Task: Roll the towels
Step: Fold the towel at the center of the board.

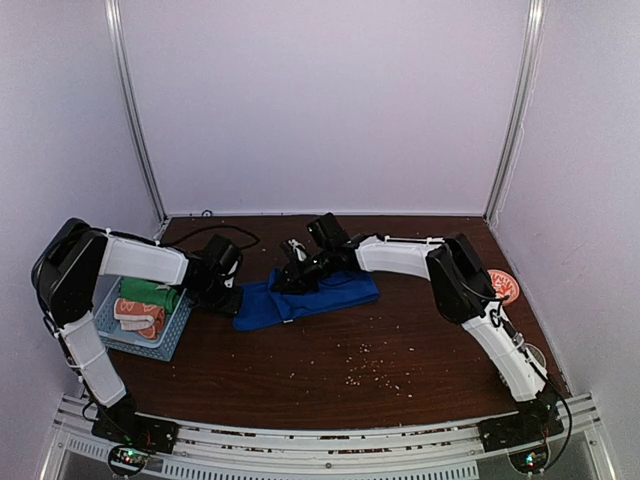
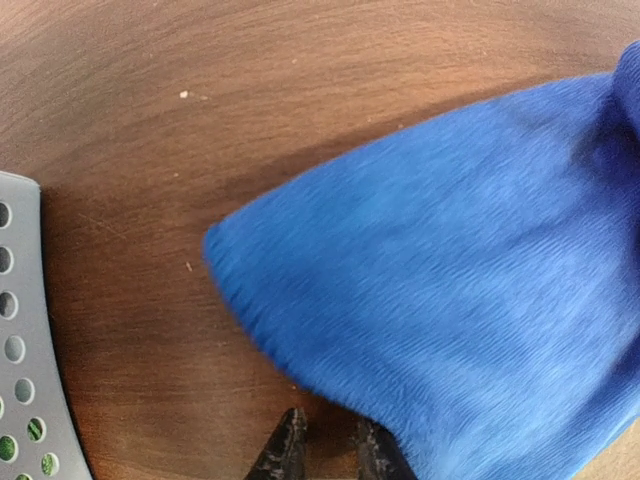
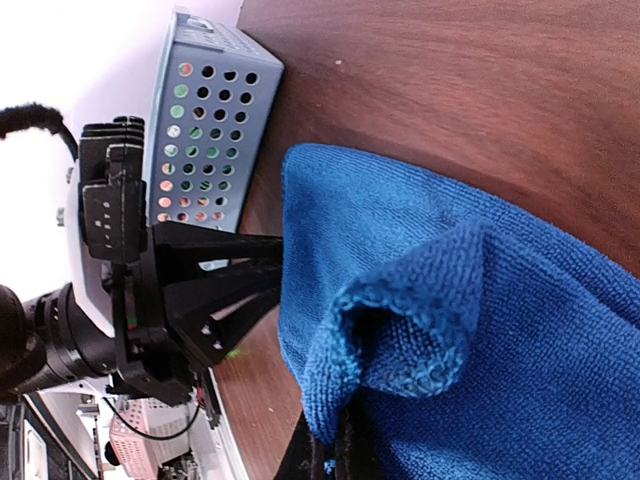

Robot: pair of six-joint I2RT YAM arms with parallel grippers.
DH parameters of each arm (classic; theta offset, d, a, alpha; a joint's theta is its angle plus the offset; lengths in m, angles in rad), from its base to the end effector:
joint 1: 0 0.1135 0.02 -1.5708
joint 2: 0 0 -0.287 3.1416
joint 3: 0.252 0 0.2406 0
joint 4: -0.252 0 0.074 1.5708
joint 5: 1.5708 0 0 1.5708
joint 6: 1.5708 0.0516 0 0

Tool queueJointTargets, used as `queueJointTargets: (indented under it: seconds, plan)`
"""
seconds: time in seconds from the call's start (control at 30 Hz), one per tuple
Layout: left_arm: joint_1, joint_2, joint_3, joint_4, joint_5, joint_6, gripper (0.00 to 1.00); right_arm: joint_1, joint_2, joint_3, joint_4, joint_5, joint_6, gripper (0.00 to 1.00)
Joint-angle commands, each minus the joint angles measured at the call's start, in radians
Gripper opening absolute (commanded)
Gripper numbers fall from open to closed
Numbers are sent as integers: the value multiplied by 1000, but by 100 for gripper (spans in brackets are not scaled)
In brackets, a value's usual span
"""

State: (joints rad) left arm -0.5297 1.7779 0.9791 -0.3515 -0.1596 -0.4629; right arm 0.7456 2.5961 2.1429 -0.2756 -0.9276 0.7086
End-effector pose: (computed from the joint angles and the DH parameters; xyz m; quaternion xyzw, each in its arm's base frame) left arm 0.2937 -0.1625 0.1552 0.0159 0.9749 -0.0305 0.2201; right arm 0.3977 0.4234 0.1444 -0.1979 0.8127 0.5480 0.0017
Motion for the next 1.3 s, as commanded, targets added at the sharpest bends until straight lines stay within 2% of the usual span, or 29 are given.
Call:
queueJointTargets:
  seconds: [0.0,0.23,0.43,0.6,1.27]
  plan:
    - [6,9,-43,-5,36,-17,18,36,16,44,137,-29,84,0]
    - [5,-17,-70,-1,23,-30,18,44,-38,36,157,-26,98,0]
    - [5,-95,-48,-95,-22,-49,18,8,-81,17,38,14,-25,0]
    - [5,-171,-34,-141,-49,-31,21,-25,-112,9,26,44,-49,0]
    - [5,-183,-71,-159,-86,-52,21,87,-23,29,214,-22,134,0]
